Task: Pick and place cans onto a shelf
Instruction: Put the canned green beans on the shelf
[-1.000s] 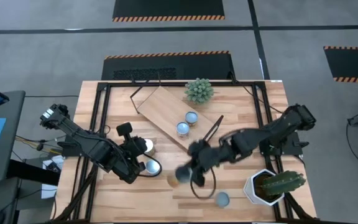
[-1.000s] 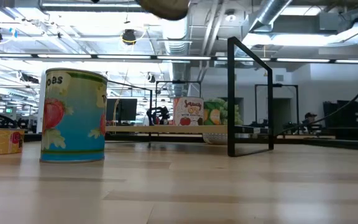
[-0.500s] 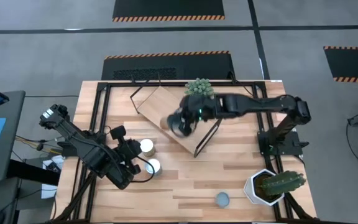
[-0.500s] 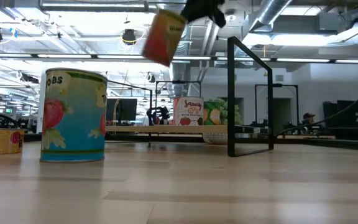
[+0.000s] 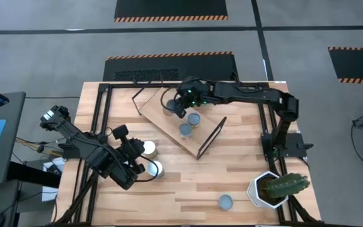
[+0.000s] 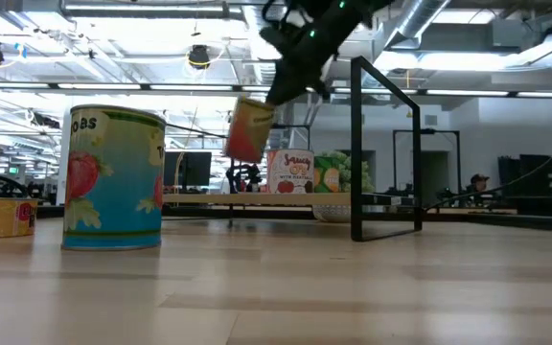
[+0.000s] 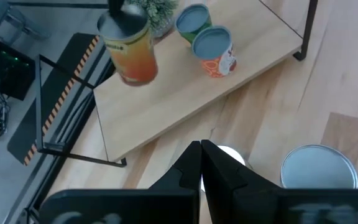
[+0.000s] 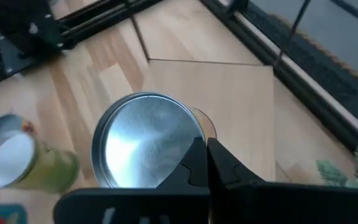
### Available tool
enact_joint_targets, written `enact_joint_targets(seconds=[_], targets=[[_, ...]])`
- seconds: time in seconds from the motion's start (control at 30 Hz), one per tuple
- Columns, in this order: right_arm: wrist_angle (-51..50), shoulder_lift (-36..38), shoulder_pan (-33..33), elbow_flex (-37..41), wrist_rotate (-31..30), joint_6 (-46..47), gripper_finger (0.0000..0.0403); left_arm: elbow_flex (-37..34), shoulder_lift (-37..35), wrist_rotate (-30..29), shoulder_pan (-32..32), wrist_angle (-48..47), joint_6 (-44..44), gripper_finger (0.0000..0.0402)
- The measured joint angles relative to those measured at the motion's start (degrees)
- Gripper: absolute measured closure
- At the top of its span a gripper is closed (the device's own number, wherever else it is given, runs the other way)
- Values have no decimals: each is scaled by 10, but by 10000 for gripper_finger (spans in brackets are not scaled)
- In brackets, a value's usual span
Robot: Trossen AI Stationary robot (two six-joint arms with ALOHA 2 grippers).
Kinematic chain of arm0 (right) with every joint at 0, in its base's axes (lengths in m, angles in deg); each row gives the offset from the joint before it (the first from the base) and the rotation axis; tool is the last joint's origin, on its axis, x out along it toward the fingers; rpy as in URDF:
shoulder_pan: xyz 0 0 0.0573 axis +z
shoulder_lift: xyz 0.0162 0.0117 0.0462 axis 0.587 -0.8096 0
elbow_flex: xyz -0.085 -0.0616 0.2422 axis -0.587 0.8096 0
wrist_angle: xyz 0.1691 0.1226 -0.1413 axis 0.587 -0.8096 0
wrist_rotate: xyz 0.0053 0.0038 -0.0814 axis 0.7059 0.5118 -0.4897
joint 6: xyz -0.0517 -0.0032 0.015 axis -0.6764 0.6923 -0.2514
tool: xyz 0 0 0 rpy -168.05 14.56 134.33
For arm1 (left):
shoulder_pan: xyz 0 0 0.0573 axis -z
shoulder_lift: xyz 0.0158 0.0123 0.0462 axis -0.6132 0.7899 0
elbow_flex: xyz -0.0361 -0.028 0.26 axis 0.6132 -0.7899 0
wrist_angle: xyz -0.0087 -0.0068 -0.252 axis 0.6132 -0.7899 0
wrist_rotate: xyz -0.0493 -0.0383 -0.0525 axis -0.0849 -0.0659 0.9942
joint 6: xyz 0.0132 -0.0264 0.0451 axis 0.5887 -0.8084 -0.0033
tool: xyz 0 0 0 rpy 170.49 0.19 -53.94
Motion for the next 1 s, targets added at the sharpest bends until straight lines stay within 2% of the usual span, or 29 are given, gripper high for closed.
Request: enact_joint_targets(seconds=[0.43, 0.67, 1.0], targets=[[-48, -60, -32, -41, -2, -6, 403, 0, 0, 4, 0, 4, -6, 401], [-3, -82, -41, -43, -1, -3, 403, 0, 0, 5, 0, 9, -14, 401], [1, -81, -52, -42, 0, -3, 403, 0, 0, 8, 0, 10, -15, 401]])
